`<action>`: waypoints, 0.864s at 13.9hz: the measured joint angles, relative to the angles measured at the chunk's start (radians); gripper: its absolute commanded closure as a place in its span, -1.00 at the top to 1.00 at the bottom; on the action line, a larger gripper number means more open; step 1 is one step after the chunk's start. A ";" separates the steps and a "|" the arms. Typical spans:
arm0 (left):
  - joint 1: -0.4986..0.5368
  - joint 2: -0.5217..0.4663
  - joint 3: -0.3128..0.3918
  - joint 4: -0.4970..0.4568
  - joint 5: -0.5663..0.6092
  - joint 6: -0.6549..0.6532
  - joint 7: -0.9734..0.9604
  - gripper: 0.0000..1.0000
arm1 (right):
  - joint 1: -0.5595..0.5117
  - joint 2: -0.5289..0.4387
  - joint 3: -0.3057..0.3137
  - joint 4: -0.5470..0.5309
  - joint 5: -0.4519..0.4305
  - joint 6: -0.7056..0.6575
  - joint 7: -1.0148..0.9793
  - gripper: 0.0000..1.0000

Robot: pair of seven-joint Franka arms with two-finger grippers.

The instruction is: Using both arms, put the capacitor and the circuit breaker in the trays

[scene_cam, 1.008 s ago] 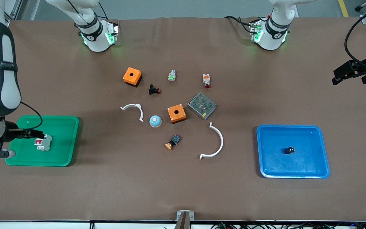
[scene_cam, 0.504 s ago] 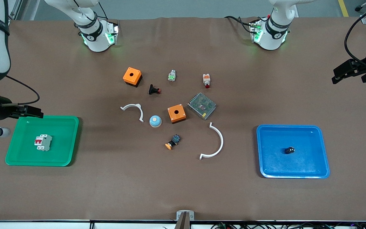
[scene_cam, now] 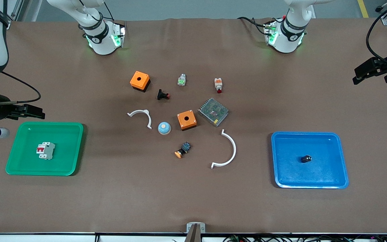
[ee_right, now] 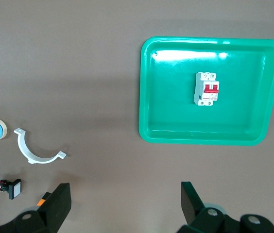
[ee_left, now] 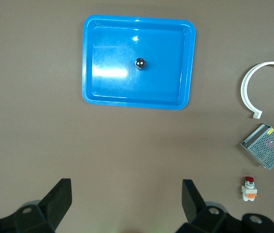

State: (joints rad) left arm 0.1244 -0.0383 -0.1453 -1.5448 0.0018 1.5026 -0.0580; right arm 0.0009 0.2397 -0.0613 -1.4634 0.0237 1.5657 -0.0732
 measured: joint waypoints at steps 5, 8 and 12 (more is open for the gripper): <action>0.001 -0.003 0.000 0.000 0.000 -0.012 0.000 1.00 | 0.000 0.000 0.001 0.046 0.000 0.001 0.000 1.00; 0.001 -0.007 0.001 0.000 0.000 -0.013 0.000 1.00 | 0.000 0.000 0.000 0.049 0.000 -0.017 0.000 1.00; 0.001 -0.007 0.001 0.000 0.000 -0.013 0.000 1.00 | 0.000 -0.040 -0.003 0.029 0.000 -0.048 0.000 1.00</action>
State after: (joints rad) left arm 0.1253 -0.0456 -0.1446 -1.5448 0.0018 1.4893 -0.0581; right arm 0.0010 0.1994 -0.0638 -1.4340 0.0236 1.5182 -0.0735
